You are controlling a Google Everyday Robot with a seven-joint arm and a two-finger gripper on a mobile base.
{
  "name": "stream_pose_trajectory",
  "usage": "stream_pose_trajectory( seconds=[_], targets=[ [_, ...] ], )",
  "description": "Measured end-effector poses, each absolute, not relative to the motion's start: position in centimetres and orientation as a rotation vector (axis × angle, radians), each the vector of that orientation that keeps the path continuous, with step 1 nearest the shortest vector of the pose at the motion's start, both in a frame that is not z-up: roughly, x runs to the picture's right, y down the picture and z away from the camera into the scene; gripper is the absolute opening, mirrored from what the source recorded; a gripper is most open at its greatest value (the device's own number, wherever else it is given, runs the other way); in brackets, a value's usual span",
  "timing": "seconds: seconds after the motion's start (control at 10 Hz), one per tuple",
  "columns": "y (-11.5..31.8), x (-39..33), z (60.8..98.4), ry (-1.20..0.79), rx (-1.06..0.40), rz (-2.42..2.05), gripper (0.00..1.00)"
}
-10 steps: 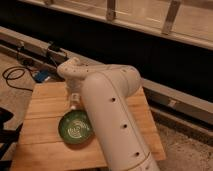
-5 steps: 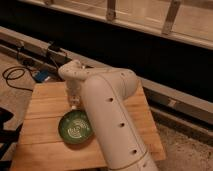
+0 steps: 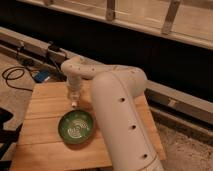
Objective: Place the bottle in the ceramic bowl
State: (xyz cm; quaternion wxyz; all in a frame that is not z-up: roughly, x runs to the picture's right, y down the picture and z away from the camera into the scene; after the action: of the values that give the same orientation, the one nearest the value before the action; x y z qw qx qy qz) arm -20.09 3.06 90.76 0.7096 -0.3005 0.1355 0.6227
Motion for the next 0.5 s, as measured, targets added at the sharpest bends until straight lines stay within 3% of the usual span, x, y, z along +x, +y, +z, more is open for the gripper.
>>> stream_pose_trajectory(
  seconds=[0.3, 0.5],
  targets=[
    [-1.4, -19.4, 86.8, 0.276, -0.563, 1.36, 0.0],
    [-1.5, -17.5, 85.1, 0.316, -0.538, 1.362, 0.0]
  ],
)
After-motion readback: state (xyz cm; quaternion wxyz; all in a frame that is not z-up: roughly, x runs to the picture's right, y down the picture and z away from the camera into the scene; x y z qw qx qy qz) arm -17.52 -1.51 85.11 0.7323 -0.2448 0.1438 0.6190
